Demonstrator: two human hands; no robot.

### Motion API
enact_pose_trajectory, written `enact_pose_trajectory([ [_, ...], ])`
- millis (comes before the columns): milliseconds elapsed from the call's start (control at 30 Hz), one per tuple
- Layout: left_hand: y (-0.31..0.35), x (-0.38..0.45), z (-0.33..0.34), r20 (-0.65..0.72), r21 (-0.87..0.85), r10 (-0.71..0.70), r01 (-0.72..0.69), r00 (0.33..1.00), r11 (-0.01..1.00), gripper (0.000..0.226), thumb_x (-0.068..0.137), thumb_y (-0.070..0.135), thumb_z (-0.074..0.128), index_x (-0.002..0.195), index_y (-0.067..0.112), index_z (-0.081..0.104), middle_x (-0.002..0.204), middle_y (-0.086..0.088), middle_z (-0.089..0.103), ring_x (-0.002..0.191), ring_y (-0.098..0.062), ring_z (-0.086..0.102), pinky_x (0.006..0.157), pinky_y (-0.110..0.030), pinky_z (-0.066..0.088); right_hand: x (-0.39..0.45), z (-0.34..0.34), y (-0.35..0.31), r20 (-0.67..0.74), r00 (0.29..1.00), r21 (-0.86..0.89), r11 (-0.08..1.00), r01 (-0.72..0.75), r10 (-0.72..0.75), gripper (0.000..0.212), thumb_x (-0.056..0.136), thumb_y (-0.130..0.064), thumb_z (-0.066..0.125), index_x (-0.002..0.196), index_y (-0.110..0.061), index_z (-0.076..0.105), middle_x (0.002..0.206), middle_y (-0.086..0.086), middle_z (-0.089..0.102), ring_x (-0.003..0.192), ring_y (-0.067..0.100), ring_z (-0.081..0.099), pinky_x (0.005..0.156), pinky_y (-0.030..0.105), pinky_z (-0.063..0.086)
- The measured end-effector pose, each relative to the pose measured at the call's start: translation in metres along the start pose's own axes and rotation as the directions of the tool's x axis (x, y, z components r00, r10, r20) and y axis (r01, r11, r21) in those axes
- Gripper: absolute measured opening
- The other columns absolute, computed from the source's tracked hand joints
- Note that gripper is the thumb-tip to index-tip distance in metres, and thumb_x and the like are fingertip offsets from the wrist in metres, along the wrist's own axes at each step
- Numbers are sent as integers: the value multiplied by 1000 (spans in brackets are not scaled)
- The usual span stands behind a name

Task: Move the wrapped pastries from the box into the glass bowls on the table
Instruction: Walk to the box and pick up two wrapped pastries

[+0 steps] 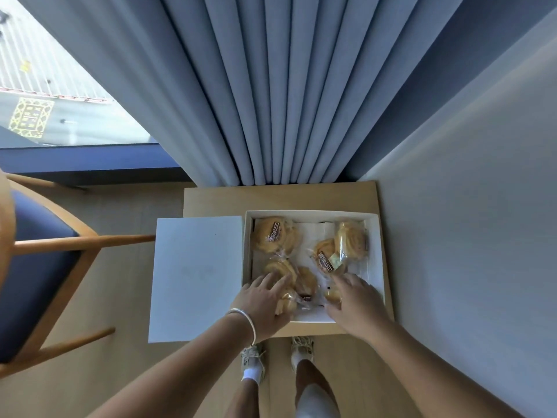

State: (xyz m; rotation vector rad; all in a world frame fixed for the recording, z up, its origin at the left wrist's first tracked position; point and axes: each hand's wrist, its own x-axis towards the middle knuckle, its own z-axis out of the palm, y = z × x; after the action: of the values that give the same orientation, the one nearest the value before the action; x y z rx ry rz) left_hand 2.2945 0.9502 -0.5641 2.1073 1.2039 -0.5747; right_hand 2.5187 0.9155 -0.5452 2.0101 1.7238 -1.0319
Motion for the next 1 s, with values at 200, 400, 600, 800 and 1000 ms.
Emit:
enact_pose_trajectory([
  [200,0,6,-2,-18,21,3,-2,1000,1000,81,83,58,54,147,35,10,151,-2,30,132,-28,39,103,-41,38,13,17,7,14,1000,-57,998,-2,2,70,83,-42,64,144,-33,31,146,-1,41,122,20,50,90,34,46],
  [400,5,6,-10,-37,44,-9,11,999,999,63,84,55,54,140,34,32,133,-1,51,117,-26,51,91,-39,45,19,18,7,-28,1000,-166,986,-5,1,50,86,-21,63,131,-31,46,128,-2,55,107,21,57,77,35,51],
  [600,9,-7,-23,-92,19,-6,7,996,1000,56,87,56,50,136,35,36,126,1,54,111,-25,54,86,-37,47,9,4,2,-71,997,-109,994,5,-13,52,89,-17,60,135,-35,43,123,-1,56,104,22,58,75,33,50],
  [800,12,-27,-65,-180,11,5,-3,984,1000,51,88,52,50,134,35,38,130,2,52,112,-25,53,84,-36,46,-9,-31,-12,-146,989,-44,999,29,-35,41,91,-22,62,129,-29,52,134,-3,52,109,19,58,79,32,50],
  [1000,17,-60,-117,-278,19,-5,11,961,1000,50,89,51,49,135,34,38,131,2,51,115,-23,51,86,-36,45,-33,-85,-42,-233,970,-52,997,59,-69,39,89,-21,62,126,-31,52,121,-4,59,103,22,60,74,33,50],
])
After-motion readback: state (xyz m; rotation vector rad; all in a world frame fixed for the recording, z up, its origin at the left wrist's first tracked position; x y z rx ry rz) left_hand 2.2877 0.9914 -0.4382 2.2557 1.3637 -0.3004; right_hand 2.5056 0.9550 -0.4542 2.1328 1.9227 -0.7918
